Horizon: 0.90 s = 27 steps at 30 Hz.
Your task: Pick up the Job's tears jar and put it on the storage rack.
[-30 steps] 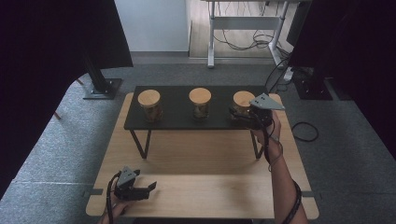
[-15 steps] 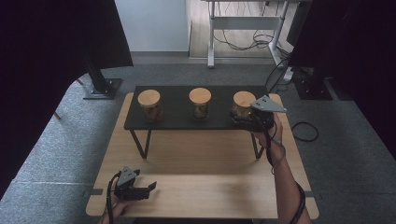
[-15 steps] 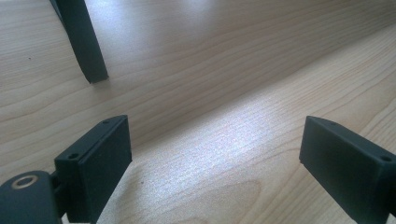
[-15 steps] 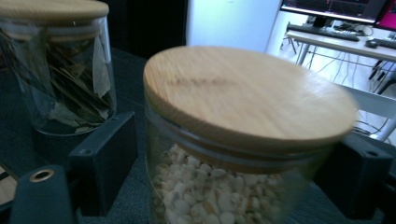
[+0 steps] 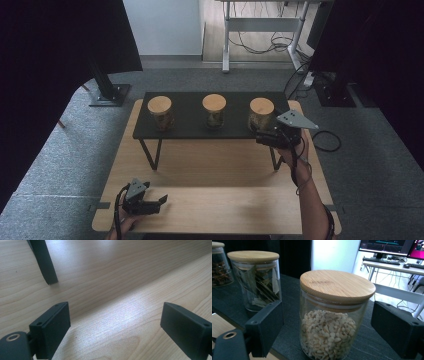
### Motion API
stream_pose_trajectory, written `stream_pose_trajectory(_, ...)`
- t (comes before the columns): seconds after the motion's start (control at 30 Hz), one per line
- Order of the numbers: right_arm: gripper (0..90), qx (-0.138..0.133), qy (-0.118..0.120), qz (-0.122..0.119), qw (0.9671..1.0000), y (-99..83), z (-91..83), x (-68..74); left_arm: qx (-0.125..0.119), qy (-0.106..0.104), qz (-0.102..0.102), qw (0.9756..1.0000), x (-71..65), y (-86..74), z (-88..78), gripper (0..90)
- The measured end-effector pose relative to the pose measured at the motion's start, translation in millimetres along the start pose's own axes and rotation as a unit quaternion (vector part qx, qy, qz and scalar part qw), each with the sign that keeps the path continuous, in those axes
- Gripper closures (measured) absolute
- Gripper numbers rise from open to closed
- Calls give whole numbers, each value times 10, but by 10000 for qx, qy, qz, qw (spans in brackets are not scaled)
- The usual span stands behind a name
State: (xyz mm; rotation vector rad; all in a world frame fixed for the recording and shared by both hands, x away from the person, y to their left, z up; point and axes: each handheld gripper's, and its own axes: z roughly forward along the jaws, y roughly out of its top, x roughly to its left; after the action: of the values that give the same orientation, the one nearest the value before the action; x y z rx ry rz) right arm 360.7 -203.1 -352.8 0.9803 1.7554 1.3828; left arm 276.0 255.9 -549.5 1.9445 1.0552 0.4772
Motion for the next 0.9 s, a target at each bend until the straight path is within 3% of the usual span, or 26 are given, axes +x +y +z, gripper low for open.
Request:
stream_pose_trajectory(0.37,109,-204,271,141,9993,-103,-185,55,-18,26,38,10000,-9,-2,-2,84)
stream_pose_trajectory(0.9,109,-589,597,366,9958,-495,-482,254,-19,64,67,10000,-14,-11,-17,80)
